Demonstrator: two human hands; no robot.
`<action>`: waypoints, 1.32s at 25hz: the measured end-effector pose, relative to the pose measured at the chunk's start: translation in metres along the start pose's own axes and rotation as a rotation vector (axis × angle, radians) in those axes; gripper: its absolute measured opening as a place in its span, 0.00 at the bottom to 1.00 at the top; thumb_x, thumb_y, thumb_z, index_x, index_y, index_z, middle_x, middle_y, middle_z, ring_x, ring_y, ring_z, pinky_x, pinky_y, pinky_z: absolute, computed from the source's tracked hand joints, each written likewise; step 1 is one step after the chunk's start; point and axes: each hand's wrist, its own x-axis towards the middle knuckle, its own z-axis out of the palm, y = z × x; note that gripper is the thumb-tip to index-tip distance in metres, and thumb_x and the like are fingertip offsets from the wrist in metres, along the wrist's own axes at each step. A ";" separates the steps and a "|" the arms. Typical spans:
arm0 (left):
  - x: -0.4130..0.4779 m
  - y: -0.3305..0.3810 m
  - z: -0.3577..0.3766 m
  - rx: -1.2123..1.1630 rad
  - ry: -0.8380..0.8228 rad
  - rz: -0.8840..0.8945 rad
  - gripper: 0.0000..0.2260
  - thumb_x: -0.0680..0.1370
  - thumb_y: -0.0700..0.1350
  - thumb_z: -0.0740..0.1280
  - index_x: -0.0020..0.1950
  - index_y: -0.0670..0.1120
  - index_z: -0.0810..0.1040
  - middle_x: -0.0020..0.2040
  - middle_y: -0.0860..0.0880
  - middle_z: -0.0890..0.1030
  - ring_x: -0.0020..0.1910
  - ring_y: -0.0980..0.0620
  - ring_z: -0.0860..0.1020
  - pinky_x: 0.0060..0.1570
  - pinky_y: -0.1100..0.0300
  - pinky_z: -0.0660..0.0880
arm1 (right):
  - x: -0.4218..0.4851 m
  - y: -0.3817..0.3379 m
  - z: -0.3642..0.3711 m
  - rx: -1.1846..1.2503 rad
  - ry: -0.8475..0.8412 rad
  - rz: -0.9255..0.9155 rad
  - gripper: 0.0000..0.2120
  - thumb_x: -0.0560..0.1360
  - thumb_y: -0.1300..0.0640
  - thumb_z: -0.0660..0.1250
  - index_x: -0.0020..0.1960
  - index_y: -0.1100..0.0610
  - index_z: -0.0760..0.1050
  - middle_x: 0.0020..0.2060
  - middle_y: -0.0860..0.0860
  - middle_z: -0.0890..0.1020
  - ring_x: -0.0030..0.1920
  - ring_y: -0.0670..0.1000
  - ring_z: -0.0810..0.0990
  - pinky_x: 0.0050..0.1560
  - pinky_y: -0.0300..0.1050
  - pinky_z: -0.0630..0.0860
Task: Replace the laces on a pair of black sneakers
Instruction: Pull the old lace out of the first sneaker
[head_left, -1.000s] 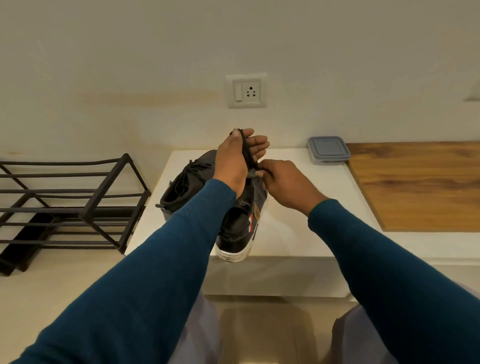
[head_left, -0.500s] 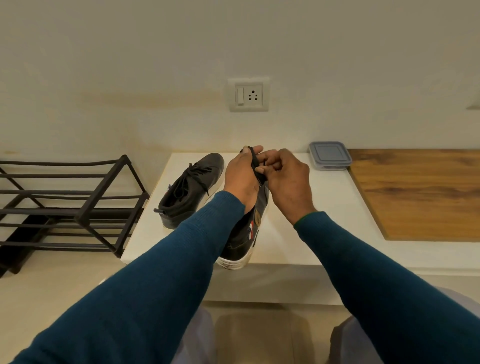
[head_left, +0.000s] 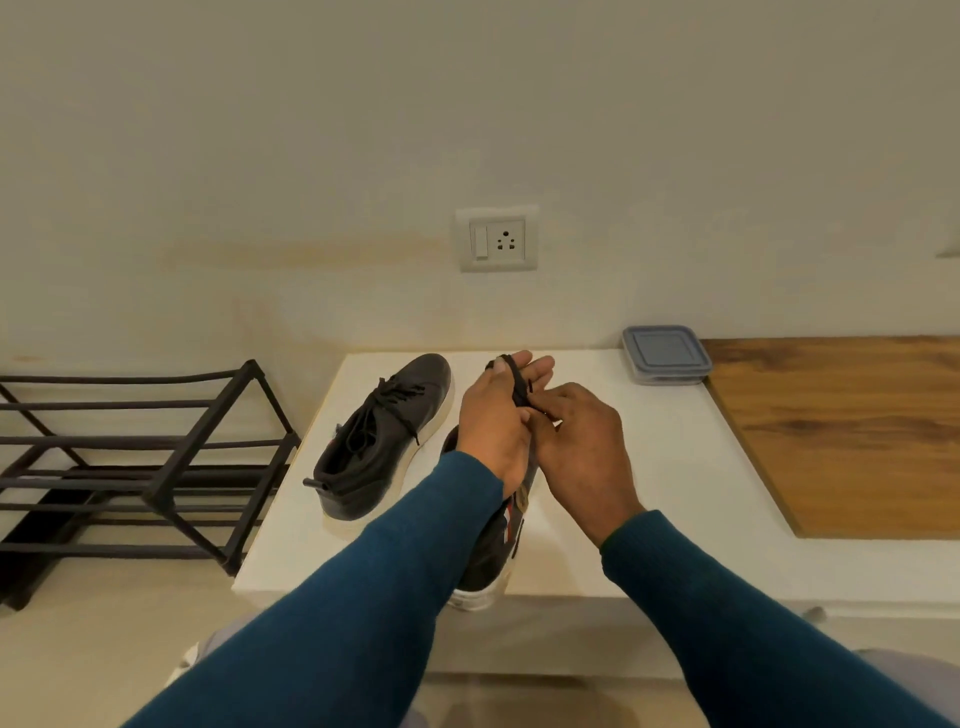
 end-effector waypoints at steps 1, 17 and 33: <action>0.002 -0.001 -0.001 0.004 -0.012 -0.001 0.15 0.87 0.47 0.54 0.64 0.42 0.77 0.57 0.44 0.85 0.60 0.51 0.81 0.48 0.60 0.80 | 0.002 0.000 0.000 -0.026 -0.005 0.001 0.09 0.80 0.54 0.65 0.54 0.53 0.84 0.43 0.48 0.80 0.42 0.45 0.78 0.45 0.40 0.77; 0.003 0.031 -0.007 0.317 -0.218 -0.079 0.13 0.84 0.37 0.60 0.65 0.34 0.76 0.60 0.38 0.83 0.60 0.45 0.82 0.66 0.50 0.75 | 0.095 0.069 -0.015 0.172 0.179 0.432 0.04 0.72 0.63 0.72 0.40 0.57 0.81 0.38 0.52 0.84 0.39 0.51 0.84 0.42 0.45 0.83; 0.011 0.051 -0.030 0.769 -0.083 0.254 0.12 0.84 0.41 0.59 0.55 0.47 0.83 0.44 0.48 0.86 0.42 0.53 0.84 0.40 0.61 0.81 | 0.160 0.136 0.032 -0.020 0.142 0.707 0.09 0.79 0.60 0.65 0.40 0.61 0.74 0.43 0.58 0.81 0.41 0.57 0.81 0.39 0.49 0.80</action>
